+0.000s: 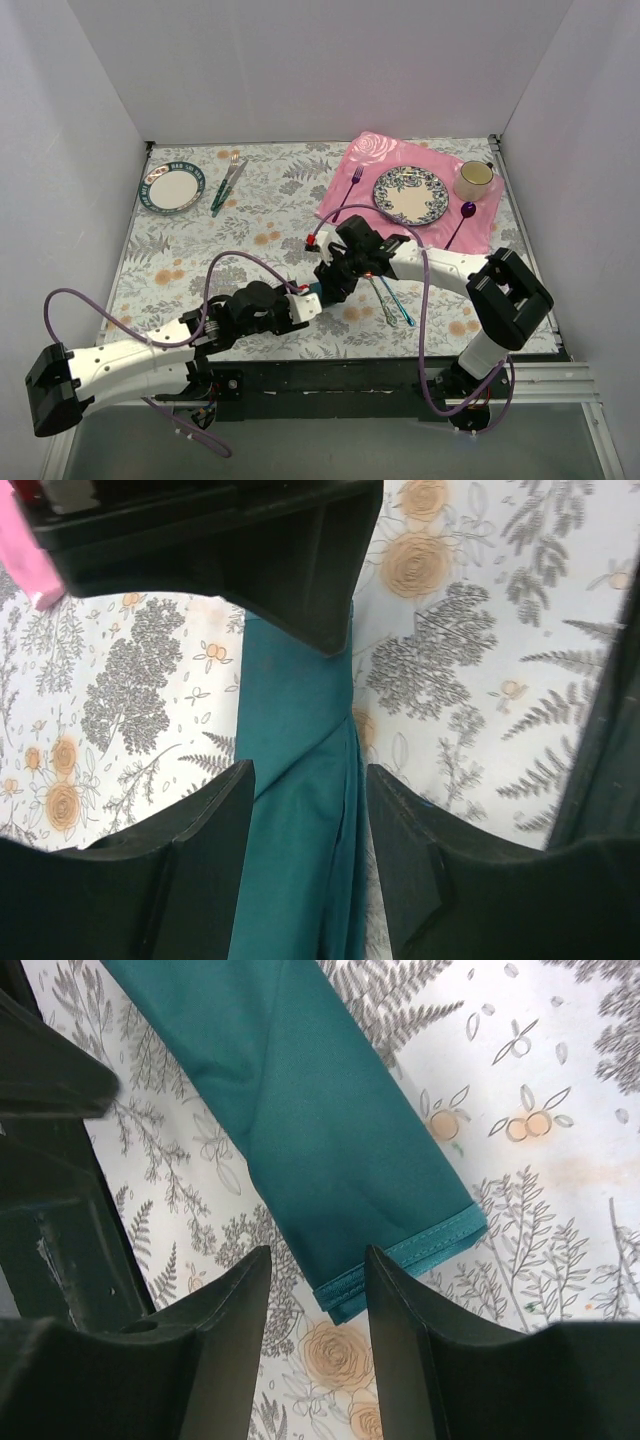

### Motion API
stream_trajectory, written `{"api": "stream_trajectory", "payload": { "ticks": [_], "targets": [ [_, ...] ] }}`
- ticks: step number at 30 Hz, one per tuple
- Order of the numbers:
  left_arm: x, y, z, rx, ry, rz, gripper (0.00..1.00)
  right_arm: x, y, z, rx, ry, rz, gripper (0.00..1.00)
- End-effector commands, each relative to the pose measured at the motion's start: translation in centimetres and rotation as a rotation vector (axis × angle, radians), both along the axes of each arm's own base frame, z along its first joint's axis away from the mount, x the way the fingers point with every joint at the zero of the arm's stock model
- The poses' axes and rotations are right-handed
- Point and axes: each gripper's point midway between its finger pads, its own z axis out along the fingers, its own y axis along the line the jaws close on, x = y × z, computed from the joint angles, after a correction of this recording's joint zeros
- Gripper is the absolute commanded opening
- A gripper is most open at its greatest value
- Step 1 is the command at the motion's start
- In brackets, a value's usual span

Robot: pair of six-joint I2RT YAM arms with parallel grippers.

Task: Fold the napkin into a case and place the utensils inside
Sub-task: Turn over the smaller rectangle-folded napkin at the center of the board.

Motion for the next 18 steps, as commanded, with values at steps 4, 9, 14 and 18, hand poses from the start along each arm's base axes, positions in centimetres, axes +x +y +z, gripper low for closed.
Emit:
{"api": "stream_trajectory", "payload": {
  "ticks": [4,9,14,18],
  "targets": [
    [-3.8,1.4,1.6,0.009,0.149,-0.079,0.43,-1.5,-0.4,1.4,0.033,-0.051,0.055,0.56],
    [-4.6,4.0,-0.3,0.102,0.232,-0.090,0.32,-1.3,-0.2,3.3,0.074,-0.062,0.041,0.59],
    [-2.8,5.7,-0.8,0.133,0.319,-0.064,0.25,0.6,0.4,5.8,0.132,-0.043,-0.028,0.59],
    [-1.5,6.8,-2.4,0.203,0.406,-0.058,0.21,1.1,1.3,5.3,0.133,-0.007,-0.020,0.57]
  ]
}}
